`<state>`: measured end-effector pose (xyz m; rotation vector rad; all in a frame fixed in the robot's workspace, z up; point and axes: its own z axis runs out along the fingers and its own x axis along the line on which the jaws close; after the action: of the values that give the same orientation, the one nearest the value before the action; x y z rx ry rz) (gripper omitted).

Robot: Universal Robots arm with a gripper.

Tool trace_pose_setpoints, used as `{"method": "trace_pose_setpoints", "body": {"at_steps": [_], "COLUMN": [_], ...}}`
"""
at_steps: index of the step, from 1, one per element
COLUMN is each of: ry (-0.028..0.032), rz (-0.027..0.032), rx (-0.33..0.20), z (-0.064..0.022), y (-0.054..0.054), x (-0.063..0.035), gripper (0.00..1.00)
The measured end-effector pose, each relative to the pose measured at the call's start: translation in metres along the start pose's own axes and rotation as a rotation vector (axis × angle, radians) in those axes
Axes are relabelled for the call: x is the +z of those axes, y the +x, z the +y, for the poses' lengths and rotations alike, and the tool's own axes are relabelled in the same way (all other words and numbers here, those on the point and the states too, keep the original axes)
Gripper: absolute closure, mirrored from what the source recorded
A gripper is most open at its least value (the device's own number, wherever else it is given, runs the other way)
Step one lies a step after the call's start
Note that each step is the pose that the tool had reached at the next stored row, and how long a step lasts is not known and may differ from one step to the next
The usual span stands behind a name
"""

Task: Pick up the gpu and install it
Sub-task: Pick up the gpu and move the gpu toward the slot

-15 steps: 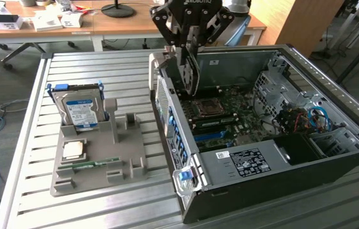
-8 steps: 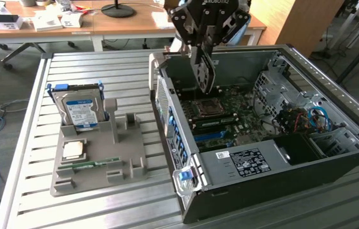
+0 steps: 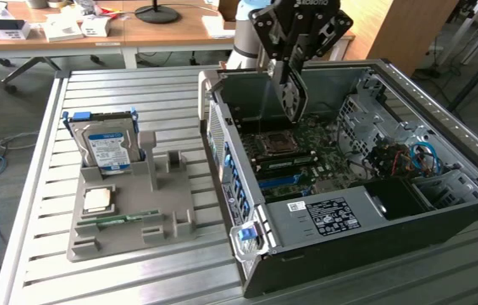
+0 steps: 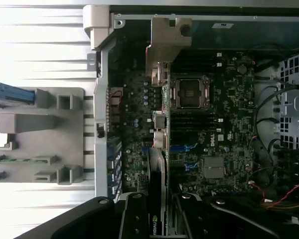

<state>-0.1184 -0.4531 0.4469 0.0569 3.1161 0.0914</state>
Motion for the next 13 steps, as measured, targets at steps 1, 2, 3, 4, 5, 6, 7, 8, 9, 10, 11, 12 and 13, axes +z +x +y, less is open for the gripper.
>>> {"method": "trace_pose_setpoints", "body": {"at_steps": [1, 2, 3, 4, 5, 6, 7, 8, 9, 10, 11, 12, 13], "ry": [-0.0003, -0.0006, -0.0008, -0.0011, -0.0014, -0.0017, -0.0019, -0.0022, -0.0024, -0.0029, -0.0035, -0.0047, -0.006], "rz": [-0.0001, -0.0001, -0.0001, 0.0, -0.0001, 0.0, 0.0, 0.0, 0.0, 0.0001, 0.0001, 0.0001, 0.0002], "rx": [0.0, 0.0, 0.0, 0.0, 0.0, 0.0, 0.0, 0.0, 0.0, 0.0, 0.0, 0.0, -0.001], "z": [0.0001, 0.0003, 0.0004, 0.0006, 0.0007, 0.0009, 0.001, 0.0011, 0.0012, 0.0013, 0.0014, 0.0015, 0.0017], "y": [-0.004, -0.008, -0.012, -0.016, -0.02, -0.024, -0.027, -0.031, -0.034, -0.037, -0.04, -0.043, -0.047], "x": [0.0002, 0.0003, 0.0003, 0.0004, 0.0005, 0.0007, 0.0007, 0.0008, 0.0009, 0.0009, 0.001, 0.0011, 0.0011], "gripper": [0.74, 0.74, 0.74, 0.74, 0.74, 0.74, 0.74, 0.74, 0.74, 0.74, 0.74, 0.74, 0.74]}}
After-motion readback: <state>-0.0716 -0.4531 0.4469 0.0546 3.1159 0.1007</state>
